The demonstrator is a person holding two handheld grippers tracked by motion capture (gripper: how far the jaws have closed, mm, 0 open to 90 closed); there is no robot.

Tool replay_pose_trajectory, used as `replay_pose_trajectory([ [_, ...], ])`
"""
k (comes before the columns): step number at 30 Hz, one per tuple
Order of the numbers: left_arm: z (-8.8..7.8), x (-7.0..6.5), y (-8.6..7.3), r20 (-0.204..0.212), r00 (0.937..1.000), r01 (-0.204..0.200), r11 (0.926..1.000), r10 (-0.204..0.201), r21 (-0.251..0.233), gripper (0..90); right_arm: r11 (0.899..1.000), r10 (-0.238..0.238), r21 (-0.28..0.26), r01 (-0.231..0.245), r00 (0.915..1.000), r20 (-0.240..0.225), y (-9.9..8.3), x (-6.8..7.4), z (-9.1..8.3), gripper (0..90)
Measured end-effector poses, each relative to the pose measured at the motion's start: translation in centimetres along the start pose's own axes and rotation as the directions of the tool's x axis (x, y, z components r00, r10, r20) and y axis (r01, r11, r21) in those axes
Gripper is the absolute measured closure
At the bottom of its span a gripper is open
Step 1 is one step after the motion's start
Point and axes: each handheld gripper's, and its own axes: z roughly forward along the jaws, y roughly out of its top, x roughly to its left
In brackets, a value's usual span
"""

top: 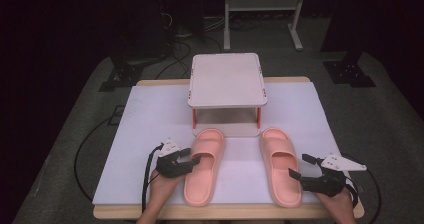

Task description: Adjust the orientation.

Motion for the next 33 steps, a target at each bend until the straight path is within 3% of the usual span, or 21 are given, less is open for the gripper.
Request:
replay_pose_trajectory([
  [7, 0.1, -0.4, -0.1, -0.071, 0.9972, -0.025, 0.9997, 0.026, 0.007, 53.9, 1.0, 0.002, -0.001, -0.002, 0.9999, 0.017, 0.0, 0.1, 0.2, 21.0],
  [15, -0.1, -0.8, -0.2, -0.101, 0.9934, -0.054, 0.9985, 0.054, 0.003, 61.6, 1.0, 0.0, 0.011, 0.0, 0.9997, 0.025, 0.0, 0.4, 0.7, 21.3],
  [28, -0.4, -0.5, -0.2, -0.121, 0.9912, -0.055, 0.9985, 0.054, -0.007, 73.7, 1.0, 0.01, 0.012, -0.011, 0.9977, 0.067, 0.2, 0.5, 1.4, 22.7],
  [33, -0.5, -0.4, -0.3, -0.123, 0.9908, -0.057, 0.9983, 0.056, -0.005, 75.3, 1.0, 0.008, 0.013, -0.009, 0.9938, 0.111, 0.3, 0.6, 1.8, 25.4],
])
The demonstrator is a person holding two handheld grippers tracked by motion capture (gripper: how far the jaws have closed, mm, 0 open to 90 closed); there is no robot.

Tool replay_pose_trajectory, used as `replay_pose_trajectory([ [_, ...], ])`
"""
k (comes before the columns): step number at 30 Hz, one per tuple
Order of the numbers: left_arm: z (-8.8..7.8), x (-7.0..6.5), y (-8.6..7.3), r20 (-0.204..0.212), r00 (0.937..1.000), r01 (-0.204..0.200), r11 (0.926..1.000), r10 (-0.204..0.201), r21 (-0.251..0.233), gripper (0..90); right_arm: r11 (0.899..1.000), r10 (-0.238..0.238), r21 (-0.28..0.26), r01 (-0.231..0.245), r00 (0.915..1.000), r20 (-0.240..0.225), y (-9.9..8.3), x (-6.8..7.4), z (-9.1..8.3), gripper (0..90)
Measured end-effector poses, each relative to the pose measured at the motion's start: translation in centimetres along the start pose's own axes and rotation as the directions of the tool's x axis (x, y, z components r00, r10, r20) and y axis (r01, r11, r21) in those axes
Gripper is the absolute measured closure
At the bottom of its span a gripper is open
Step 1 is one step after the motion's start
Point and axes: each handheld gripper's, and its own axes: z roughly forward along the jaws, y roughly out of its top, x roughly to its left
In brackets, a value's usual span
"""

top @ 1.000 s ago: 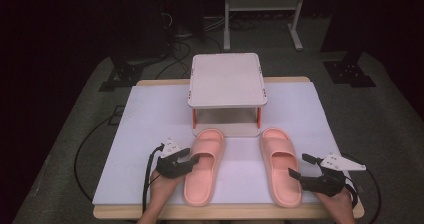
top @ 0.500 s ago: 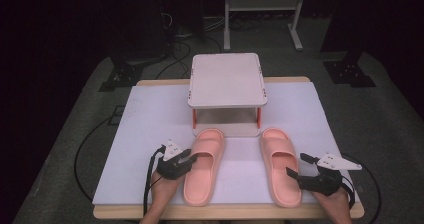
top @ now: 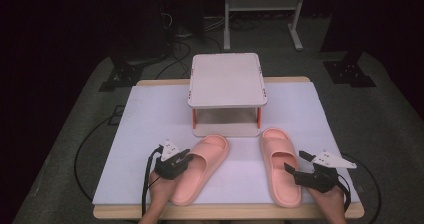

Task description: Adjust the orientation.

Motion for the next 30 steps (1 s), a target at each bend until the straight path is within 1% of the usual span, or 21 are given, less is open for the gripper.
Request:
replay_pose_trajectory([
  [1, 0.0, 0.0, 0.0, 0.0, 1.0, 0.0, 1.0, 0.0, 0.0, 75.8, 1.0, 0.0, 0.0, 0.0, 1.0, 0.0, 0.0, 0.0, 0.0, 25.4],
  [2, 0.0, 0.0, 0.0, -0.002, 1.0, 0.0, 1.0, 0.0, 0.0, 76.5, 1.0, 0.0, -0.003, 0.0, 0.9999, 0.015, 0.0, 0.0, 0.1, 27.5],
  [3, 0.0, 0.0, 0.0, -0.002, 1.0, 0.0, 1.0, 0.0, 0.0, 77.2, 1.0, 0.0, -0.003, 0.0, 0.9999, 0.015, 0.0, 0.0, 0.1, 27.5],
  [4, 0.0, 0.0, 0.0, -0.001, 1.0, 0.002, 1.0, -0.002, -0.002, 77.4, 1.0, -0.002, -0.005, 0.002, 0.9996, 0.029, 0.1, -0.1, 0.1, 30.0],
  [5, -0.1, 0.0, 0.0, -0.001, 1.0, 0.006, 1.0, -0.006, -0.004, 77.4, 1.0, -0.002, -0.005, 0.002, 0.9996, 0.029, 0.1, -0.1, 0.1, 30.0],
  [6, -0.1, 0.0, 0.0, -0.005, 1.0, 0.003, 1.0, -0.003, -0.008, 77.5, 1.0, -0.008, -0.006, 0.008, 0.9986, 0.051, 0.1, -0.2, 0.2, 31.6],
  [7, -0.1, 0.0, 0.0, -0.005, 1.0, 0.003, 1.0, -0.003, -0.008, 77.5, 1.0, -0.008, -0.006, 0.008, 0.9986, 0.051, 0.1, -0.2, 0.2, 31.6],
  [8, -0.2, 0.1, 0.1, -0.005, 1.0, 0.0, 1.0, 0.0, -0.007, 77.5, 1.0, 0.002, -0.007, -0.001, 0.9983, 0.059, 0.1, -0.2, 0.3, 32.0],
  [9, -0.2, 0.1, 0.1, -0.005, 1.0, 0.006, 0.9999, -0.006, -0.015, 77.5, 1.0, 0.006, -0.004, -0.006, 0.9981, 0.061, 0.1, -0.2, 0.4, 33.6],
  [10, -0.3, 0.1, 0.1, -0.006, 1.0, 0.001, 0.9999, -0.001, -0.01, 77.5, 1.0, 0.009, 0.0, -0.009, 0.9976, 0.069, 0.2, -0.2, 0.5, 35.1],
  [11, -0.3, 0.1, 0.1, -0.007, 0.9999, 0.01, 0.9998, -0.01, -0.016, 77.5, 1.0, 0.011, 0.002, -0.012, 0.9973, 0.073, 0.2, -0.2, 0.5, 35.6],
  [13, -0.4, 0.2, 0.1, -0.008, 0.9999, 0.011, 0.9997, -0.012, -0.023, 77.5, 1.0, 0.012, 0.009, -0.013, 0.9966, 0.081, 0.2, -0.2, 0.6, 37.4],
  [18, -0.5, 0.3, 0.1, -0.011, 0.9999, 0.013, 0.9995, -0.013, -0.027, 78.3, 1.0, 0.003, 0.017, -0.004, 0.9956, 0.093, 0.3, -0.1, 0.9, 43.9],
  [20, -0.6, 0.3, 0.2, -0.013, 0.9999, 0.009, 0.9996, -0.009, -0.026, 78.3, 1.0, -0.006, 0.021, 0.004, 0.9943, 0.106, 0.3, 0.0, 1.0, 47.5],
  [21, -0.6, 0.3, 0.2, -0.012, 0.9998, 0.013, 0.9994, -0.014, -0.033, 78.3, 1.0, -0.01, 0.022, 0.007, 0.9939, 0.11, 0.4, 0.0, 1.1, 49.8],
  [22, -0.7, 0.4, 0.2, -0.011, 0.9998, 0.013, 0.9993, -0.013, -0.034, 78.3, 0.999, -0.016, 0.032, 0.012, 0.9917, 0.128, 0.4, 0.1, 1.2, 51.6],
  [24, -0.7, 0.4, 0.2, -0.013, 0.9998, 0.014, 0.9993, -0.014, -0.034, 78.3, 0.999, -0.024, 0.038, 0.019, 0.9908, 0.133, 0.4, 0.1, 1.3, 53.3],
  [27, -0.7, 0.5, 0.2, -0.011, 0.9998, 0.016, 0.9993, -0.016, -0.033, 78.3, 0.998, -0.025, 0.058, 0.016, 0.9886, 0.149, 0.4, 0.0, 1.4, 59.7],
  [30, -0.7, 0.5, 0.2, -0.012, 0.9997, 0.021, 0.999, -0.022, -0.041, 78.3, 0.998, -0.019, 0.056, 0.011, 0.9893, 0.145, 0.4, -0.1, 1.3, 63.6],
])
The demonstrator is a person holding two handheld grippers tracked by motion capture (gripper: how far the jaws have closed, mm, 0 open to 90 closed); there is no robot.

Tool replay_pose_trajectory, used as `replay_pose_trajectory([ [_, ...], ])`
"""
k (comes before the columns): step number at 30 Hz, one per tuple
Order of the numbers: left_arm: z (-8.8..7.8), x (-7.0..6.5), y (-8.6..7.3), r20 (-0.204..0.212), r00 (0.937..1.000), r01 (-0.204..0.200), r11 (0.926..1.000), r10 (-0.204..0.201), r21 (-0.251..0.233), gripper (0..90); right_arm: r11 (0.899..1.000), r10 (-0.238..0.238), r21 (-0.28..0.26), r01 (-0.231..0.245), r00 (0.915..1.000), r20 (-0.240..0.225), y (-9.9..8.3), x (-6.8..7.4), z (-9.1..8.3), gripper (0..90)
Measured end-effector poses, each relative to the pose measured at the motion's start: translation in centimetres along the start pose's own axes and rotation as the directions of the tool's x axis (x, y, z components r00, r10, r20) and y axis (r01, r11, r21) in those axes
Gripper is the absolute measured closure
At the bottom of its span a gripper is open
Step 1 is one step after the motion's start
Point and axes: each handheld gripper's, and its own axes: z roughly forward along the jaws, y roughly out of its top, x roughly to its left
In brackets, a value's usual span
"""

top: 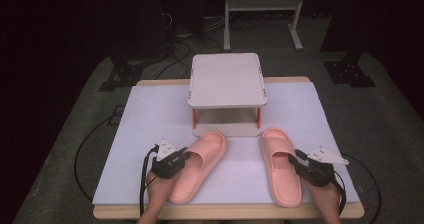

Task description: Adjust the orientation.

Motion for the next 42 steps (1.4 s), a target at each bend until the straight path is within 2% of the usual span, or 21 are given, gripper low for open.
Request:
replay_pose_trajectory([
  [5, -0.2, 0.2, 0.0, -0.001, 1.0, -0.005, 1.0, 0.005, -0.003, 78.3, 1.0, -0.014, 0.0, 0.014, 0.9993, 0.035, 0.1, 0.3, 0.0, 67.7],
  [11, -0.4, 0.4, 0.0, -0.002, 0.9999, 0.012, 0.9998, -0.012, -0.018, 78.3, 1.0, -0.021, 0.007, 0.021, 0.9978, 0.063, 0.2, 0.4, -0.1, 72.3],
  [15, -0.7, 0.9, 0.1, -0.008, 0.9996, 0.026, 0.9992, -0.026, -0.03, 78.4, 0.999, -0.033, 0.017, 0.032, 0.9949, 0.095, 0.3, 0.4, -0.4, 79.3],
  [20, -1.0, 1.2, 0.0, -0.01, 0.9992, 0.038, 0.9987, -0.038, -0.035, 78.4, 1.0, -0.026, 0.019, 0.025, 0.996, 0.085, 0.4, 0.1, -0.6, 82.9],
  [22, -1.1, 1.3, 0.1, -0.008, 0.9995, 0.031, 0.9988, -0.031, -0.038, 79.0, 1.0, -0.026, 0.015, 0.025, 0.9954, 0.092, 0.5, 0.1, -0.8, 83.3],
  [26, -1.3, 1.3, 0.1, 0.0, 0.9996, 0.03, 0.9987, -0.03, -0.042, 80.2, 1.0, -0.006, -0.015, 0.007, 0.9975, 0.07, 0.8, 0.0, -1.5, 83.6],
  [37, -1.8, 1.7, 0.2, 0.022, 0.9992, 0.034, 0.9986, -0.033, -0.041, 83.3, 0.999, 0.015, -0.029, -0.014, 0.9996, 0.022, 1.5, 0.1, -2.4, 84.0],
  [42, -2.5, 1.7, 0.6, 0.033, 0.999, 0.033, 0.9977, -0.031, -0.06, 83.3, 0.999, 0.022, -0.032, -0.022, 0.9997, 0.002, 1.7, 0.2, -3.0, 84.0],
])
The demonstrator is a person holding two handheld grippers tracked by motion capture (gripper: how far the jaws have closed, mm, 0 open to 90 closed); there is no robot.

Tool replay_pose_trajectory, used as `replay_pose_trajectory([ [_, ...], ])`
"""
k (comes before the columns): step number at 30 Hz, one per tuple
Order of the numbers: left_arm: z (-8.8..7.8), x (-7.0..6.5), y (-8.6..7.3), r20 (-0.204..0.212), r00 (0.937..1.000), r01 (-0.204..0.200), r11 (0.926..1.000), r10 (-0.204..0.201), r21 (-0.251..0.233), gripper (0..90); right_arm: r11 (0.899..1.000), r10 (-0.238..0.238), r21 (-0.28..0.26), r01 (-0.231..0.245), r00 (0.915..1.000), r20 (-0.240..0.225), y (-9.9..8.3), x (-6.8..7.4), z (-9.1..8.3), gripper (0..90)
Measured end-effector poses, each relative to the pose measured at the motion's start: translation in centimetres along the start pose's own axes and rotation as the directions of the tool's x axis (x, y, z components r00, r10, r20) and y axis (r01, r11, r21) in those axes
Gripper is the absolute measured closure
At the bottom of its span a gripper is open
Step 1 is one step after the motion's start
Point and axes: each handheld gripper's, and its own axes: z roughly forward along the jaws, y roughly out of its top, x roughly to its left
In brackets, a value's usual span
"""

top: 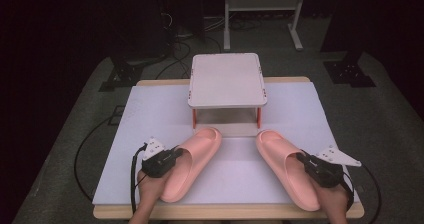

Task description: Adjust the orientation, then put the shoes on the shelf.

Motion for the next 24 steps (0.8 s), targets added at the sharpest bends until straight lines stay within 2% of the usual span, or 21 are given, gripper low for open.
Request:
replay_pose_trajectory([
  [9, -1.3, 0.0, 1.2, 0.021, 0.9995, -0.025, 0.9996, 0.025, -0.012, 83.3, 1.0, -0.009, 0.009, 0.009, 0.9996, -0.027, 0.7, 0.3, -0.7, 84.0],
  [14, -2.3, -0.1, 2.4, 0.03, 0.9989, -0.034, 0.9989, 0.035, -0.033, 83.2, 1.0, 0.003, -0.012, -0.003, 0.9993, -0.038, 1.7, 0.2, -1.6, 83.9],
  [19, -3.1, -0.3, 3.8, 0.042, 0.9976, -0.052, 0.9976, 0.054, -0.046, 83.2, 1.0, -0.002, -0.027, 0.001, 0.9987, -0.052, 2.9, 0.2, -2.2, 84.0],
  [24, -3.8, -0.2, 4.9, 0.049, 0.9973, -0.052, 0.9972, 0.054, -0.055, 83.2, 0.999, -0.011, -0.037, 0.009, 0.9984, -0.055, 4.1, 0.2, -2.8, 84.0],
])
